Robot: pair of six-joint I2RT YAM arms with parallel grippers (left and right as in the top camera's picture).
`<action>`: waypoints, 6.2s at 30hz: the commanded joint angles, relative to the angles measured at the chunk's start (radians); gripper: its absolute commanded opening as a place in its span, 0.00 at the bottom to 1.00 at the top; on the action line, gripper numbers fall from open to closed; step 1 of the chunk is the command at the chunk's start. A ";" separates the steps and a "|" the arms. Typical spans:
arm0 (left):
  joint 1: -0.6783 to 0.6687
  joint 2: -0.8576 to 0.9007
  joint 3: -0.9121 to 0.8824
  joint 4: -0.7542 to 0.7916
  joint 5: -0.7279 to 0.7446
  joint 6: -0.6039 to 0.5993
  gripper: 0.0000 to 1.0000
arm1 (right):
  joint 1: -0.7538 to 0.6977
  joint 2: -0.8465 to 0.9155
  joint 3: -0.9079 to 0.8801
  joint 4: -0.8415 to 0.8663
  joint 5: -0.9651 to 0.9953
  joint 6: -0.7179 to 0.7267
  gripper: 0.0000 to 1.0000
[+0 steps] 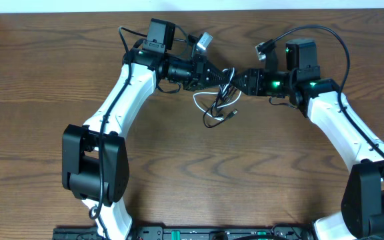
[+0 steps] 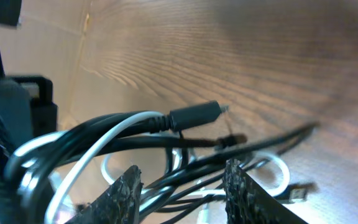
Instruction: Untangle cables
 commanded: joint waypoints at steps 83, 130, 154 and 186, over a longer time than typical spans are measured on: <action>-0.035 -0.002 0.003 -0.028 -0.376 -0.019 0.07 | 0.039 0.051 -0.003 0.087 0.060 0.366 0.01; -0.035 -0.002 0.003 -0.085 -0.519 -0.016 0.07 | -0.579 -0.243 -0.003 -0.373 0.296 0.092 0.01; -0.035 -0.002 0.003 -0.079 -0.507 -0.016 0.07 | -0.418 -0.231 -0.003 -0.355 0.245 -0.045 0.38; -0.035 -0.002 0.003 -0.082 -0.507 -0.016 0.08 | 0.109 0.178 -0.003 0.131 0.212 0.012 0.36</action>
